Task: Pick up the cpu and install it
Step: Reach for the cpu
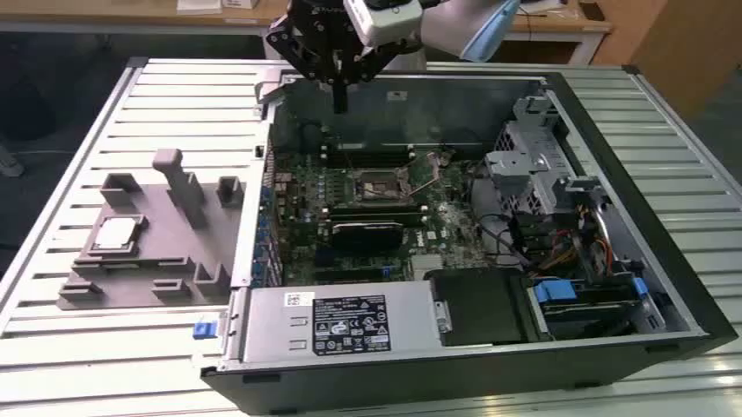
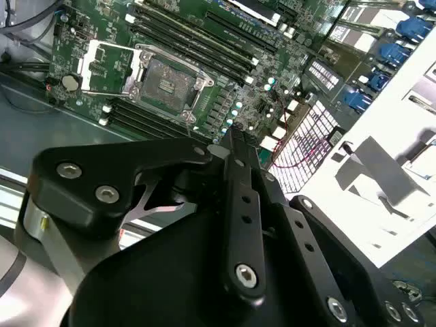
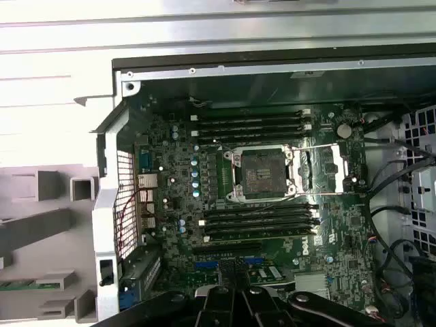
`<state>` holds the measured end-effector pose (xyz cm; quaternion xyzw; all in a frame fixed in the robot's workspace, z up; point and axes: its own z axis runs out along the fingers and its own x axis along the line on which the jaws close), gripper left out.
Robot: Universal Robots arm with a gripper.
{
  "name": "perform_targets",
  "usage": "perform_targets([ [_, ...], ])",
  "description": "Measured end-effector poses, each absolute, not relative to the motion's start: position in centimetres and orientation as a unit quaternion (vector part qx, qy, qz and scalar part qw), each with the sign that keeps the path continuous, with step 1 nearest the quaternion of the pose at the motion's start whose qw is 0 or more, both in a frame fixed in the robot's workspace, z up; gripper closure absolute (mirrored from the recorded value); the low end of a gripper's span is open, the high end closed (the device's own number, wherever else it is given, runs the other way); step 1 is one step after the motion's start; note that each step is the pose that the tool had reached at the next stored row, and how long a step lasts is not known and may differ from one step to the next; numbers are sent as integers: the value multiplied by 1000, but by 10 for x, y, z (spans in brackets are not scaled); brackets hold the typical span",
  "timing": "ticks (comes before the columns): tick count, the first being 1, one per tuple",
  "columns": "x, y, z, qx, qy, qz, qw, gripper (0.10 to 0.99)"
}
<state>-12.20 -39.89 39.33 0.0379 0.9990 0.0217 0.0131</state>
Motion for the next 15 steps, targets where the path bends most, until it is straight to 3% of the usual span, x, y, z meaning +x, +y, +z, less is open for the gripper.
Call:
perform_targets([
  [15, -128, -399, 393, 38, 999, 22, 13, 980],
])
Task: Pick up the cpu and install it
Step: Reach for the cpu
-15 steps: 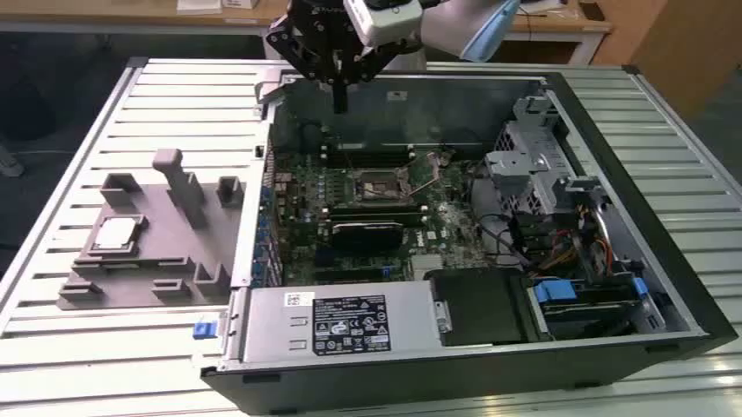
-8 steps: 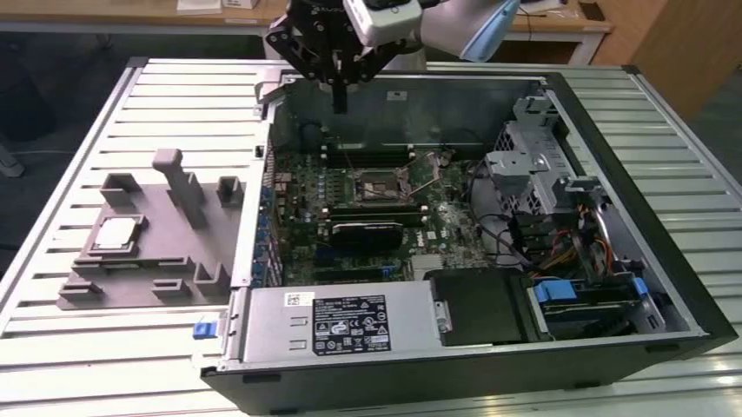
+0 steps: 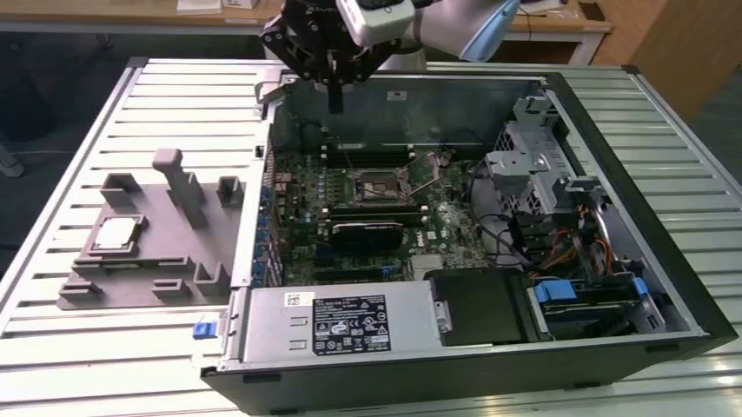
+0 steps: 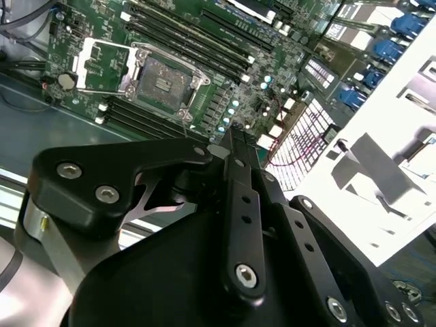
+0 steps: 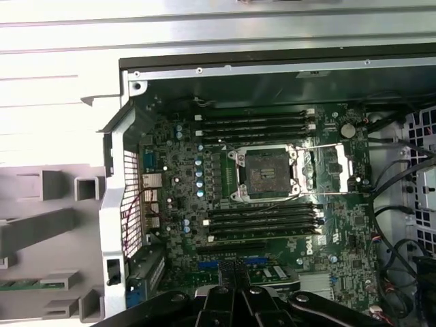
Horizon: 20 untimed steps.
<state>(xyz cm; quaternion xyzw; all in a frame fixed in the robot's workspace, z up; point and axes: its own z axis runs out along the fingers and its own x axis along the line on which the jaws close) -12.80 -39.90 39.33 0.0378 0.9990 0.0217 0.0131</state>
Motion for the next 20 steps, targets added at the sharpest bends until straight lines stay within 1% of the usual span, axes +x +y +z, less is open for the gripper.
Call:
perform_targets([
  [20, -163, -399, 393, 38, 999, 22, 13, 980],
])
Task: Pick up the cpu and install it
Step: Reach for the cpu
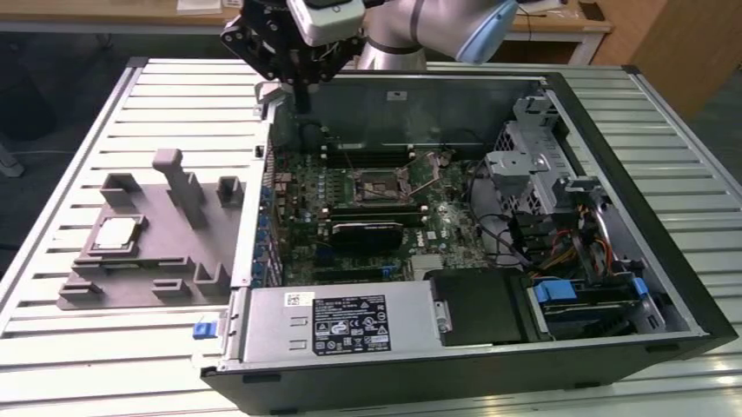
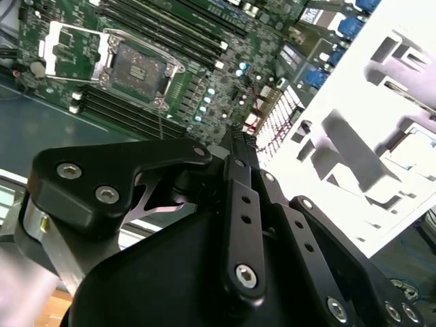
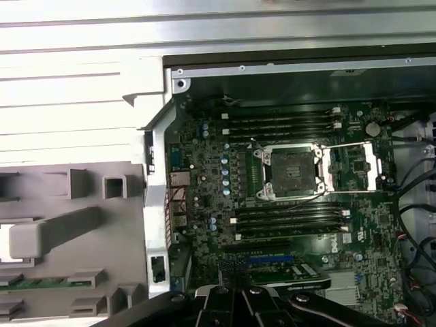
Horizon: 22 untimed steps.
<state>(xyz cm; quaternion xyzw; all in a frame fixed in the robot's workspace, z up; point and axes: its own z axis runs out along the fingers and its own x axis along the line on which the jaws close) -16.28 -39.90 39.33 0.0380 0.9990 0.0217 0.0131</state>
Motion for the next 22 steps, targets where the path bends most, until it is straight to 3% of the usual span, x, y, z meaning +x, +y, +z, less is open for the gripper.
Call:
perform_targets([
  [22, -208, -399, 393, 39, 999, 22, 13, 980],
])
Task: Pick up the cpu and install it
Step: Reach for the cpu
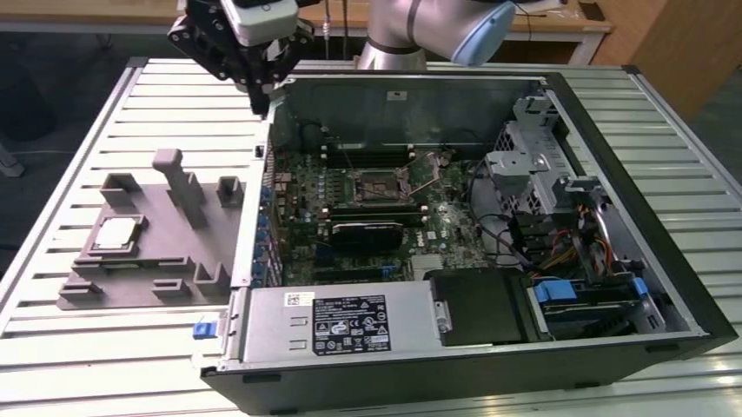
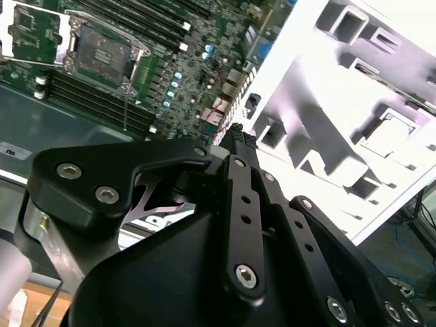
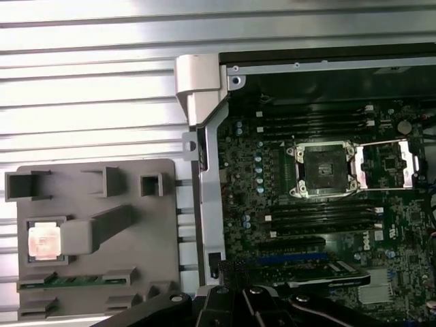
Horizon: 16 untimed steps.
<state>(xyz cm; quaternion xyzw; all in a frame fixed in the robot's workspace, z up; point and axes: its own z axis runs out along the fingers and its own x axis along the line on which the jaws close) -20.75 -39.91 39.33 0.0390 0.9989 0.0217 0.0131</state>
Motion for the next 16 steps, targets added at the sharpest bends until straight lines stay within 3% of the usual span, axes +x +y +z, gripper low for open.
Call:
perform_targets([
  [16, -240, -399, 393, 40, 999, 22, 13, 980],
])
